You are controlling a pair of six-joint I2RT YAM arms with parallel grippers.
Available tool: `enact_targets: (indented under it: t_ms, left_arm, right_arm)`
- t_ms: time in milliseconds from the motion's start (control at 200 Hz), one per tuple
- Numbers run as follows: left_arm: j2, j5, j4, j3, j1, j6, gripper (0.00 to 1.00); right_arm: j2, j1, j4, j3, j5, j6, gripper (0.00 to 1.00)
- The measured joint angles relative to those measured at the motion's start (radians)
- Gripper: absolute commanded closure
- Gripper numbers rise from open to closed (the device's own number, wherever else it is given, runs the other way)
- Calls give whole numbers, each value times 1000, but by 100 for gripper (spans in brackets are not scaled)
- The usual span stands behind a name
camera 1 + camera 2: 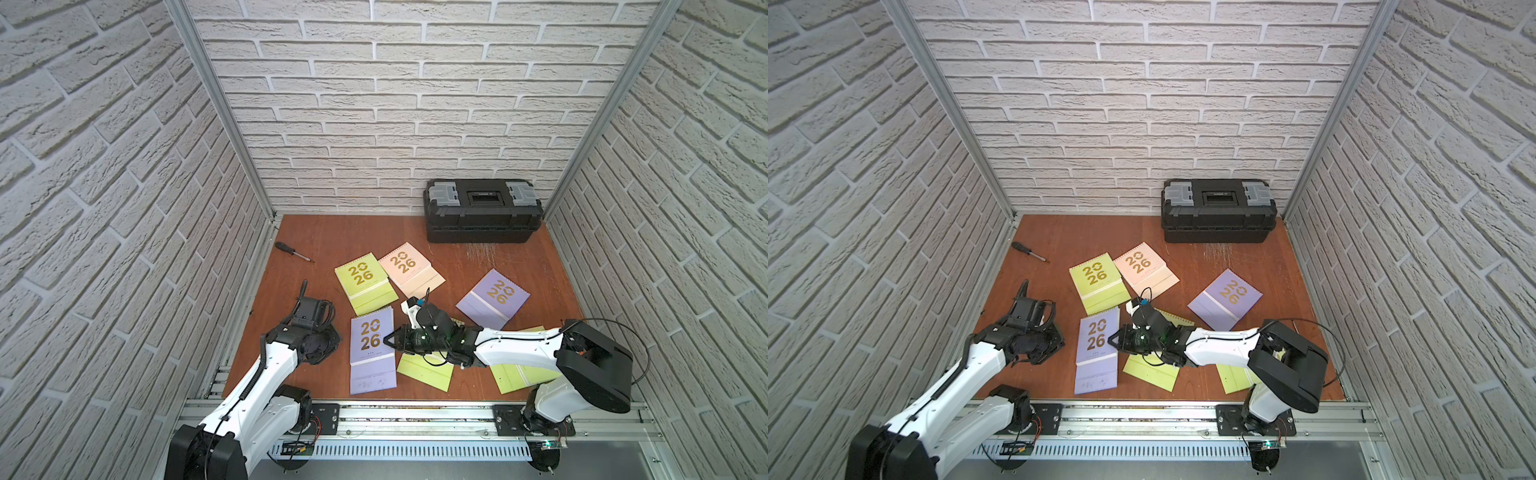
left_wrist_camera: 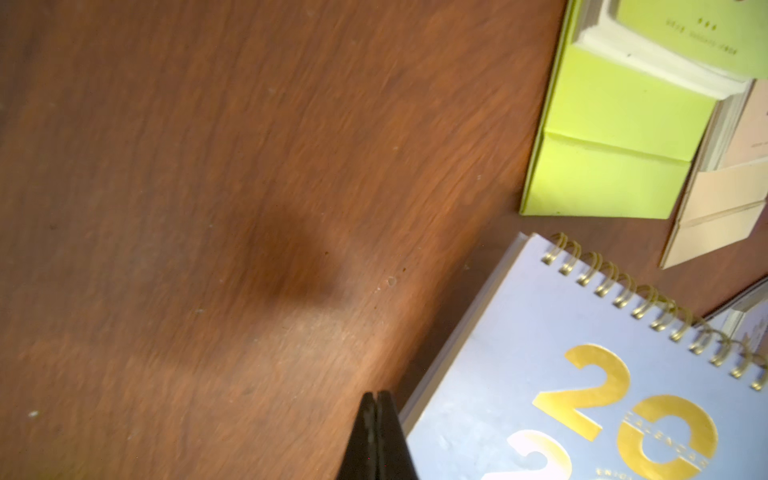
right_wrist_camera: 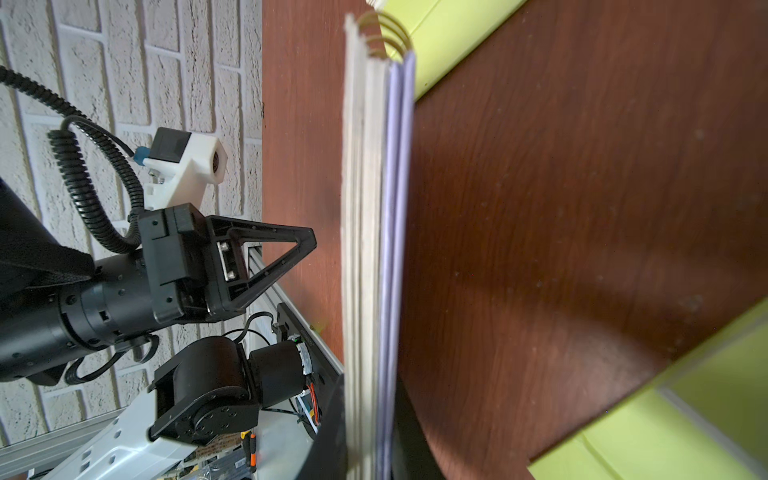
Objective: Stack the calendars
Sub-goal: Pick up the calendar at the center of the board, then place the calendar at the calendar.
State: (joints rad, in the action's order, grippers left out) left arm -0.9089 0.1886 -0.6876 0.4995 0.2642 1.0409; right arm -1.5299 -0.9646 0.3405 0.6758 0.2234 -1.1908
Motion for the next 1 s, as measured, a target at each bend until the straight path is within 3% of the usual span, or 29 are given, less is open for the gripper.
enact_targets:
  t_ms: [260, 555, 1000]
  left_arm:
    - [-29, 3, 17, 24, 60, 19, 100]
    - [-160, -5, 87, 71, 174, 63, 100]
    - [-386, -12, 214, 189, 291, 90, 100]
  right_arm:
    - [137, 19, 60, -137, -70, -43, 97]
    - [356, 45, 65, -267, -153, -72, 97]
    - [756, 166, -150, -417, -210, -97, 97]
